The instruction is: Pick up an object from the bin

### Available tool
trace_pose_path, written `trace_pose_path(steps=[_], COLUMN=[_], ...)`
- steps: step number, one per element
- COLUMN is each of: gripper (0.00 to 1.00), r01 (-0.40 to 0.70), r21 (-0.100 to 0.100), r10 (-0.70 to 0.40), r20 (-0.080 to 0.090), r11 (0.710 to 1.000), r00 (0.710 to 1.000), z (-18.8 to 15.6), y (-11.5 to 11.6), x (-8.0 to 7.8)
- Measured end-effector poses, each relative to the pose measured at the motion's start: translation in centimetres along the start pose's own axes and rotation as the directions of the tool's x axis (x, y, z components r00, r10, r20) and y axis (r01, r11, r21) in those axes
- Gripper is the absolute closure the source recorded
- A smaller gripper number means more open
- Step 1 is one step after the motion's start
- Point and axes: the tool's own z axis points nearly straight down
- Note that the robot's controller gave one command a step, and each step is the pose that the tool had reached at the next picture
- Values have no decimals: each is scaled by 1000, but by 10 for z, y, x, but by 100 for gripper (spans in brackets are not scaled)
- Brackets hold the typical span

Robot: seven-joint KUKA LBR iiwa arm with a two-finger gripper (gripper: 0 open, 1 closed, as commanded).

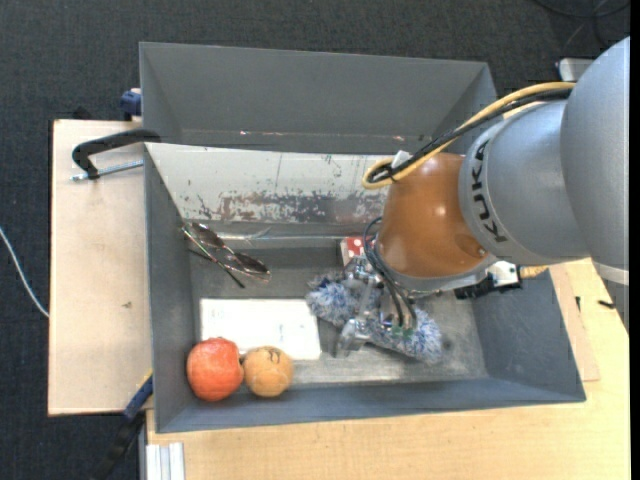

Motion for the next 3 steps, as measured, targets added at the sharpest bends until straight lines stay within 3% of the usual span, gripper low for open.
trace_pose_path(steps=[1, 3], gripper=[100, 100], r01=[10, 11], r21=[0, 1], r10=[-10, -11], r20=[5, -3], r11=[1000, 1000], r00=[1000, 1000], z=[-3, -6], y=[-4, -4], x=[-4, -3])
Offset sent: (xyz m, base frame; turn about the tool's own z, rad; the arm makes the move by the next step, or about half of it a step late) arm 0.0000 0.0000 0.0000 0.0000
